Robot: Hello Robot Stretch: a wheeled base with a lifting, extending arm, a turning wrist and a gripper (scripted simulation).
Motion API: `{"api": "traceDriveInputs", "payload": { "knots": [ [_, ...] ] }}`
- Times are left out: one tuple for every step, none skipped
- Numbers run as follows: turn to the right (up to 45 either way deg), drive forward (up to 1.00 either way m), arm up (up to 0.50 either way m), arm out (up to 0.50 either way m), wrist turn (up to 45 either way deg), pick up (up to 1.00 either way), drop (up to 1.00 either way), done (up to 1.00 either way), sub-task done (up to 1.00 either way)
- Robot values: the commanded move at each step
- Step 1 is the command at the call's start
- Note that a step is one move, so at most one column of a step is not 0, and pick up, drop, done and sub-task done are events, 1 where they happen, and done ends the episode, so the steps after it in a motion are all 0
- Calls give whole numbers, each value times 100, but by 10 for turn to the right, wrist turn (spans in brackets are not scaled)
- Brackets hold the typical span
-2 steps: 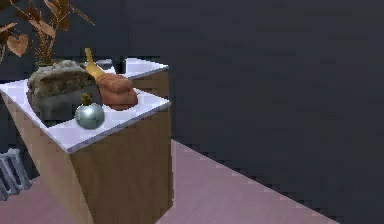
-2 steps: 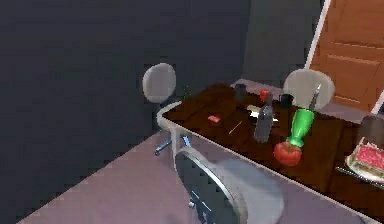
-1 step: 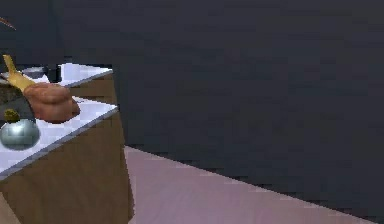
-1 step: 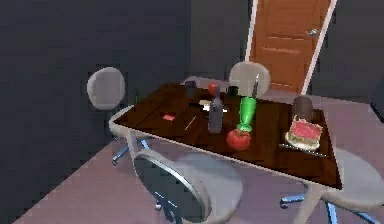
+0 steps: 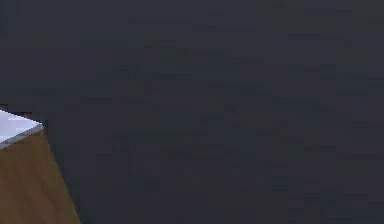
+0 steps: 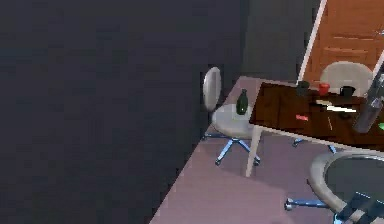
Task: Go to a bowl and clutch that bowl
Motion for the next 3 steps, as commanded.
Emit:
{"api": "traceDriveInputs", "payload": {
  "knots": [
    [-450,0,0,0,0,0,0,0,0],
    [-450,0,0,0,0,0,0,0,0],
    [-450,0,0,0,0,0,0,0,0]
  ]
}}
